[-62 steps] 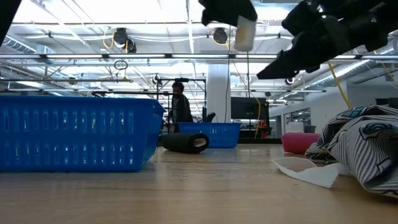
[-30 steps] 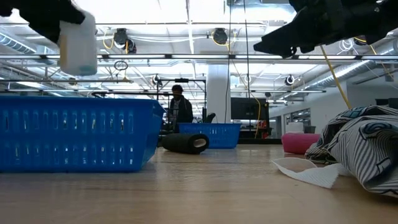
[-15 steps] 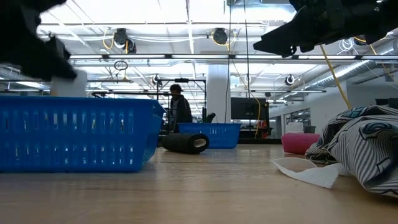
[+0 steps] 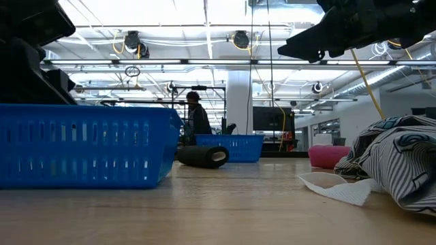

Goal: Pick & Place Medicine items
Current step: Put the middle white medicine bottle into the bottom blue basket, then adjust the bottom blue basket

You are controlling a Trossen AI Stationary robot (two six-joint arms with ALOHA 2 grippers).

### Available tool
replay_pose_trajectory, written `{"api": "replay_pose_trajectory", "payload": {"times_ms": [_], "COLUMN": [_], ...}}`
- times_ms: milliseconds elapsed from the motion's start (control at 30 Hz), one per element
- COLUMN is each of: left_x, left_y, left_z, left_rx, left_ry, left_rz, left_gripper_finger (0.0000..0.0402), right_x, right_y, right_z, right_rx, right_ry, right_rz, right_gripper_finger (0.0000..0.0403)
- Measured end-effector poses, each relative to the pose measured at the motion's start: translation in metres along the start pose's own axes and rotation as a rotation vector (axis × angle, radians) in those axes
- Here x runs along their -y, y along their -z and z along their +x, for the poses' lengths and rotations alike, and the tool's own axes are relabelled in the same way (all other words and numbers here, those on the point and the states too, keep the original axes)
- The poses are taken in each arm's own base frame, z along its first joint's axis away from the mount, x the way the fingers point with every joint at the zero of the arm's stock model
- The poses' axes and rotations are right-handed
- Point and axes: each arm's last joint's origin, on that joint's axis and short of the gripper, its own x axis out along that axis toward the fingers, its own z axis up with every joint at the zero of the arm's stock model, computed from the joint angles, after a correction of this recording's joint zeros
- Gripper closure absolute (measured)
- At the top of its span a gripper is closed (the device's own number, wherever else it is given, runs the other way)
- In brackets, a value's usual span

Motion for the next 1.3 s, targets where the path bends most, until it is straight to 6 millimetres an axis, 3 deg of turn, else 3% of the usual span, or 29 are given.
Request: {"api": "replay_pose_trajectory", "payload": {"times_ms": [367, 667, 1100, 1300], "left_x": [-0.001, 0.0, -0.005, -0.012], "left_y": [0.002, 0.0, -0.025, -0.049], "left_z": [0.004, 0.003, -0.012, -0.03], "left_rx": [-0.02, -0.015, 0.025, 0.094], "left_ry": [0.009, 0.016, 0.097, 0.166], "left_rz": [-0.061, -0.098, -0.141, -0.14], "left_gripper_finger": [0.0199, 0.0191, 0.019, 0.019], "right_x": [0.0, 0.0, 0.0, 0.0], "right_y": [0.0, 0.001, 0.001, 0.001], "right_z": [0.0, 0.0, 0.0, 0.0], "right_rx": [-0.005, -0.005, -0.005, -0.005], "right_ry": [-0.001, -0.001, -0.001, -0.001], "right_rz": [0.0, 0.0, 0.0, 0.0], "right_gripper_finger": [0.0193, 0.0193, 0.0193, 0.0193]}}
